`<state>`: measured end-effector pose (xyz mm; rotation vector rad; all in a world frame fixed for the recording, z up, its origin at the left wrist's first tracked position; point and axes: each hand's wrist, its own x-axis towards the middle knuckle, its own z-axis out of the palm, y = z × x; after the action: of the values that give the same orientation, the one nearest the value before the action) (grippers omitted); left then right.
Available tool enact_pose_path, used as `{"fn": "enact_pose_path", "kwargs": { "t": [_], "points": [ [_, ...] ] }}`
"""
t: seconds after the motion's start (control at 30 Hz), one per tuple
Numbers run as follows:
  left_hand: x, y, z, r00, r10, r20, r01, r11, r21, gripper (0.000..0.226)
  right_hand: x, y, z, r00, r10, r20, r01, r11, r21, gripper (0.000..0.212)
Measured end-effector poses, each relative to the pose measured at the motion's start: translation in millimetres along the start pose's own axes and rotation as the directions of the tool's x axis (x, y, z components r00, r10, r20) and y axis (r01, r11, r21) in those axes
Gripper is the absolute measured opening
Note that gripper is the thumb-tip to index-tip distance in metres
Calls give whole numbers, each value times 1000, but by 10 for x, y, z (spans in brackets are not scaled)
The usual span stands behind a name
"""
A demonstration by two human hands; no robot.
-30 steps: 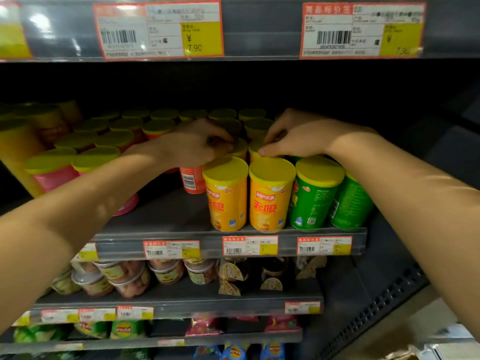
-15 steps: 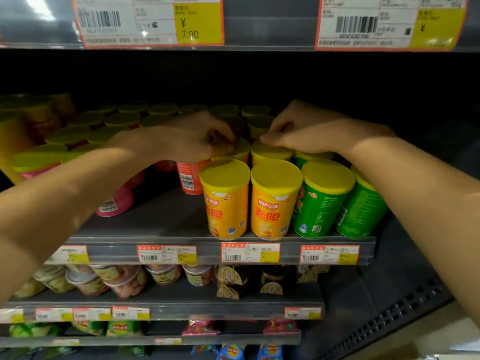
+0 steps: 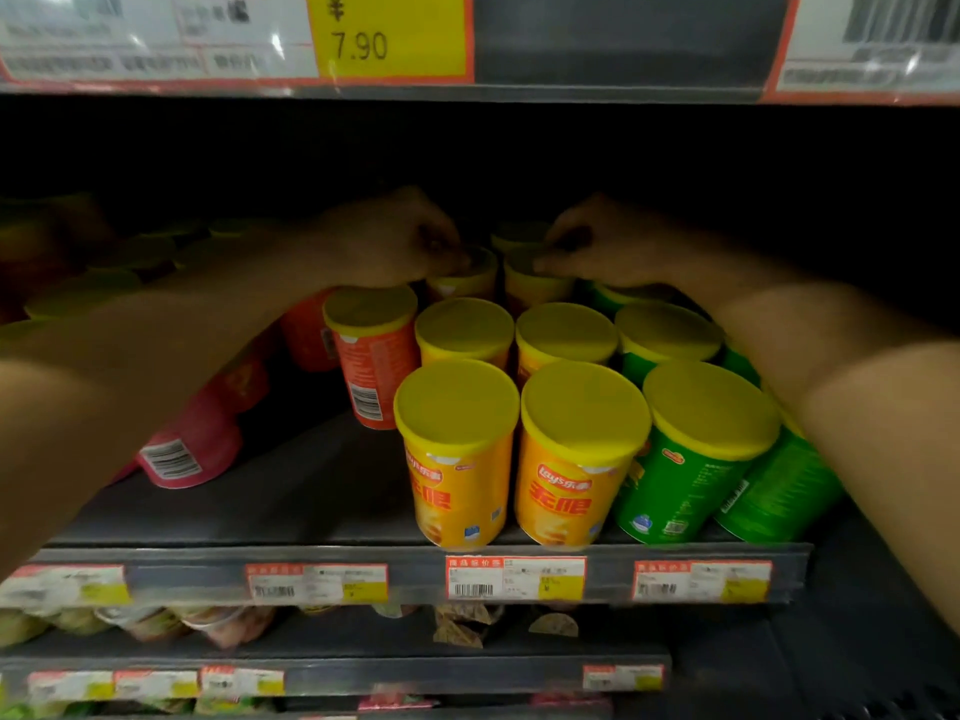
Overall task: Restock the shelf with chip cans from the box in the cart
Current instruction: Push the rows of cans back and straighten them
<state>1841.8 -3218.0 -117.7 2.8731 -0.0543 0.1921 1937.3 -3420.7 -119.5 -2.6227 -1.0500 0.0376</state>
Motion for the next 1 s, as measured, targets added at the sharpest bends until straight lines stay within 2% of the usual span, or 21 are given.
{"fn": "enact_pose_path", "kwargs": {
  "t": [0.1,0.2,0.37,0.63,1.0],
  "points": [
    [76,-26,48,1000,5,28,-4,1000,-15,28,25,29,-8,1000,3,20,-3,1000,-29,38],
    [115,-47,73,1000,18,7,-18,998,-68,39,40,38,-20,1000,1,18,0,999,-50,35],
    [144,-93,97,997,72,-2,-72,995,-68,25,92,1,-1,1000,4,0,-4,995,-100,33],
    [59,-127,118,994,108,-2,-108,992,-72,28,39,17,40,999,-6,-34,2,995,-101,34],
    [-26,-125,120,992,125,25,-119,979,-167,17,-64,67,58,999,-16,-41,15,999,-44,29]
  ]
}}
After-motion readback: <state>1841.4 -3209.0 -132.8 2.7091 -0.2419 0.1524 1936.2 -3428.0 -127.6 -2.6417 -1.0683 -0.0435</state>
